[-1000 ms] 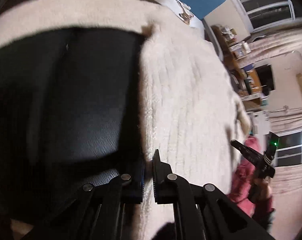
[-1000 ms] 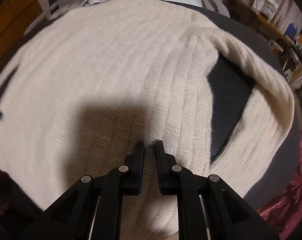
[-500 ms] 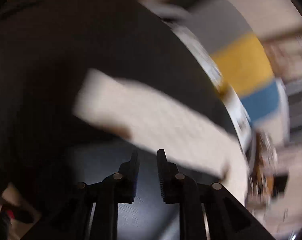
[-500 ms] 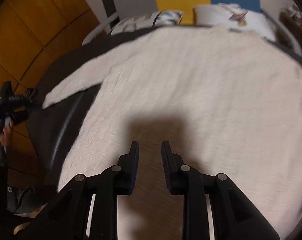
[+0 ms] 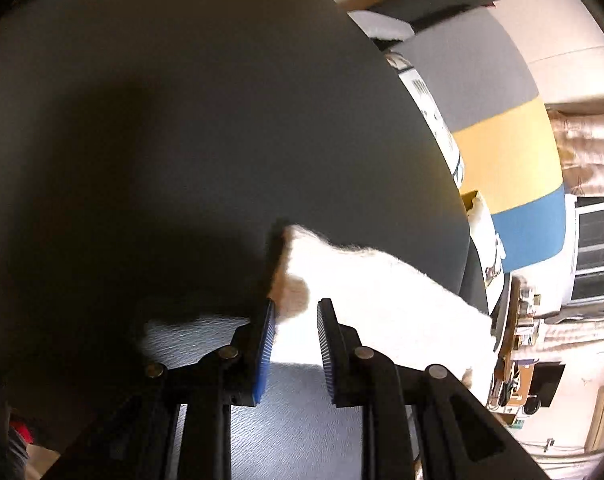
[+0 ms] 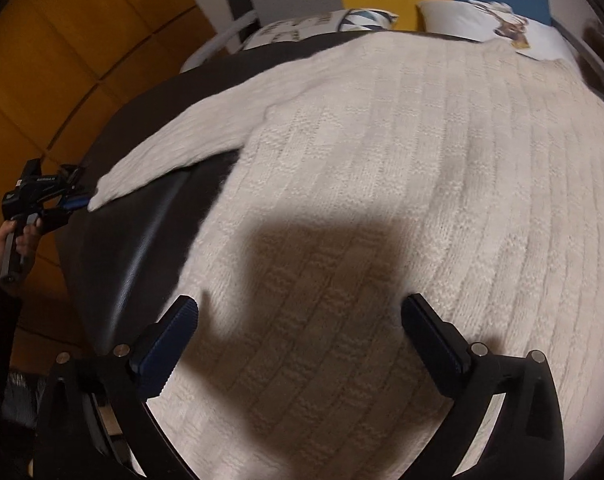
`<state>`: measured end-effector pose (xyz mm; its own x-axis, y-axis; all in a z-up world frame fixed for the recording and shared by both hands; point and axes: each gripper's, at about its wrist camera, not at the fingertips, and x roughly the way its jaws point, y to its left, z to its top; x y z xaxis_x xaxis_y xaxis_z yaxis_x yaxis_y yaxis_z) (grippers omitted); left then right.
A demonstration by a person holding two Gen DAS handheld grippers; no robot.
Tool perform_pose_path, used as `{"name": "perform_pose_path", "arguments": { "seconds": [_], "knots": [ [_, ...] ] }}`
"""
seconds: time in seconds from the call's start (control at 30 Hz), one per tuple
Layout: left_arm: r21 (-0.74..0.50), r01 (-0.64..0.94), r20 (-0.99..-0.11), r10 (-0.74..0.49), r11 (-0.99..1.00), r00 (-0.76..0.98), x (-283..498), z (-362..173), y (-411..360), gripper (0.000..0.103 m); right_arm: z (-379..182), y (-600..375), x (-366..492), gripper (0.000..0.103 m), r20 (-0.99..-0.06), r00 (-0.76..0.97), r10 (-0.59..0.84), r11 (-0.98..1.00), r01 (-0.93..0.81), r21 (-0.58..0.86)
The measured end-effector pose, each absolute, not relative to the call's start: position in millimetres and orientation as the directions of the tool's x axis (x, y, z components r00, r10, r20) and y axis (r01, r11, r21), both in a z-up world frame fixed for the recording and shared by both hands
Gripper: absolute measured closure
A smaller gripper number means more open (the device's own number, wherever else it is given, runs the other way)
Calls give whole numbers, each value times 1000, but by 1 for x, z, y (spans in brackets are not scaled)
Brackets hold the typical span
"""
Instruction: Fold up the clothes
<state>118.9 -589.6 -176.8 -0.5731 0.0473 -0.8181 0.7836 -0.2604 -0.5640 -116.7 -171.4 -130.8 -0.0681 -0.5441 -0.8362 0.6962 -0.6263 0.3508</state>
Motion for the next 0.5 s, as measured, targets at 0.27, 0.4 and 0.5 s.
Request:
{"name": "perform_pose_path", "arguments": {
  "seconds": [0.27, 0.4, 0.5],
  "knots": [
    [-421, 847, -845, -198, -326, -497, 130, -148, -597, 101, -133, -188, -105, 1, -876, -148, -459, -670, 706, 232],
    [-289, 910, -885, -279, -296, -372, 136, -147, -614, 101, -135, -208, -86, 0, -890, -221, -398, -658, 745, 109],
    [-256, 926, -914, -242, -278, -326, 135, -157, -622, 101, -132, -211, -82, 0, -883, -209, -419, -641, 757, 125]
  ]
}}
